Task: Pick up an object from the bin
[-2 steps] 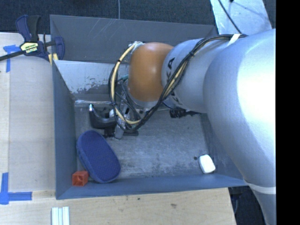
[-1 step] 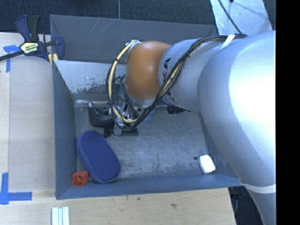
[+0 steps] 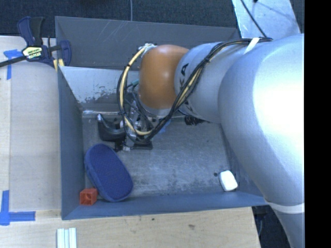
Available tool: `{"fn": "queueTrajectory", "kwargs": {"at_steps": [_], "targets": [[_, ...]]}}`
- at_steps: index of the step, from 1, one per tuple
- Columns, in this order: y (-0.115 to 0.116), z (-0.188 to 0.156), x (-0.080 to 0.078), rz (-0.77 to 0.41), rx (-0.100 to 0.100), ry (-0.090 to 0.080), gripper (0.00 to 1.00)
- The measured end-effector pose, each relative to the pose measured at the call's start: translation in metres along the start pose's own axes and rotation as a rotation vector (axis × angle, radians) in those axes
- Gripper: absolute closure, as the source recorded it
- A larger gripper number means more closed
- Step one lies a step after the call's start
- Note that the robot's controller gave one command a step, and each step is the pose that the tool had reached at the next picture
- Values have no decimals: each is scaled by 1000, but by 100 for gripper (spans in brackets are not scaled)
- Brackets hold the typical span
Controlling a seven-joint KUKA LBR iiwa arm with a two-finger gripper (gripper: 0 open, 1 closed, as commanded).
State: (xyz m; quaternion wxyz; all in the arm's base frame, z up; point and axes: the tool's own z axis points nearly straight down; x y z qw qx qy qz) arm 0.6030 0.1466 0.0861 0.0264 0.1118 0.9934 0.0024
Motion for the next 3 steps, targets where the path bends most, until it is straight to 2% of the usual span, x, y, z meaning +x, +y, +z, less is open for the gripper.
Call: {"fn": "queueTrajectory", "kwargs": {"at_steps": [1,2,3], "targets": [[0,-62,-5,1,9,46,100],[0,-108,-8,0,11,51,100],[-1,-105,-6,0,15,57,100]]}}
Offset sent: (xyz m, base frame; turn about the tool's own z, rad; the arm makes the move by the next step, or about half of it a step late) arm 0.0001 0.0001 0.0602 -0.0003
